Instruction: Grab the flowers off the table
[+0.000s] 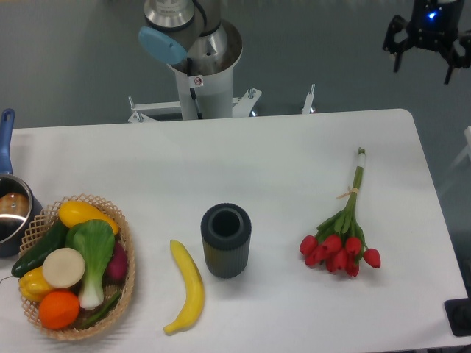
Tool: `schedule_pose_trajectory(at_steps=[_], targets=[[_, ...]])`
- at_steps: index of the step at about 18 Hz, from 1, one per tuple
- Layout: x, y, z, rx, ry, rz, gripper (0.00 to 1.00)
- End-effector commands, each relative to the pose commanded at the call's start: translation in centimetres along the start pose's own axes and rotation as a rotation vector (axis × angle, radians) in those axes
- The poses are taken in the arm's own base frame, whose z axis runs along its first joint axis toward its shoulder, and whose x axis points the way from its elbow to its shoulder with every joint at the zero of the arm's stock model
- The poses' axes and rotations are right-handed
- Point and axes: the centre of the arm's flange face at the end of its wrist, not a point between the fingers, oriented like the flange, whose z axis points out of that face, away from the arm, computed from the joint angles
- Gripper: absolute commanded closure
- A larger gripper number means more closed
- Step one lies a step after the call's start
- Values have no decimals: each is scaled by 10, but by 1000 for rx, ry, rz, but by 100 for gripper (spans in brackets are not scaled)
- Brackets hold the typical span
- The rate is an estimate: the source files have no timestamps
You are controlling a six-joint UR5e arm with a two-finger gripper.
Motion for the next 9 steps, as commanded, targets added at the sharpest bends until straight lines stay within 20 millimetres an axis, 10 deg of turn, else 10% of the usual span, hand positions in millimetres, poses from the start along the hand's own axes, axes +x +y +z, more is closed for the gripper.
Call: schedule_pose_trajectory(at_steps=[9], targets=[[7, 3, 11, -3, 20, -21, 0]])
